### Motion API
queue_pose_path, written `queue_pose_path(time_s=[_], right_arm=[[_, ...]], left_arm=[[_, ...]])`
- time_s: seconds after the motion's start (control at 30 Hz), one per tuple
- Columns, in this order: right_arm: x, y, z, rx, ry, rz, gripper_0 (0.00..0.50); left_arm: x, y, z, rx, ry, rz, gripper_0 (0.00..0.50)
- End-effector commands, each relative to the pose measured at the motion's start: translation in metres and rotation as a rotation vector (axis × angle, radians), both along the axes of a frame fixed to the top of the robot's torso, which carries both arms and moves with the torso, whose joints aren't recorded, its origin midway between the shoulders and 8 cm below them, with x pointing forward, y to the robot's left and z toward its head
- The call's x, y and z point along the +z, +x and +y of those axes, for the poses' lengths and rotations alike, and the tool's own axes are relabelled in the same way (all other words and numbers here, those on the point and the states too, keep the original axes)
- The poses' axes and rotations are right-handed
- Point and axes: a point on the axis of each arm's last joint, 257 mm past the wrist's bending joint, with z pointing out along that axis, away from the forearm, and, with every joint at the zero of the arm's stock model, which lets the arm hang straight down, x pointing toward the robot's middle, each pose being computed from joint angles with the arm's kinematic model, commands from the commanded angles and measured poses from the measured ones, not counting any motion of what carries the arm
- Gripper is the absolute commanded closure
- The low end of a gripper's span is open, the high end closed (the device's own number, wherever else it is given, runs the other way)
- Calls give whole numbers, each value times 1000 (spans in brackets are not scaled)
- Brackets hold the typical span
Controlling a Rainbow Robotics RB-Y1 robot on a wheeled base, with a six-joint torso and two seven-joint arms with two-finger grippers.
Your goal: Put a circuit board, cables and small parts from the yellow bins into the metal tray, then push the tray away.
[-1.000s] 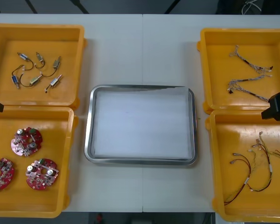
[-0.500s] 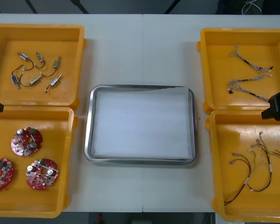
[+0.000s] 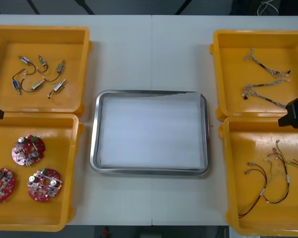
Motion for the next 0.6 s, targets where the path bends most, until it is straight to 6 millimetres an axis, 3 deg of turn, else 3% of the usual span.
queue_pose_path(time_s=[0.03,0.6], right_arm=[[13,5,-2,-32,13,-31,0],[13,5,-2,-32,13,-31,0]], left_arm=[[24,14,-9,12,-11,-67,0],[24,14,-9,12,-11,-67,0]])
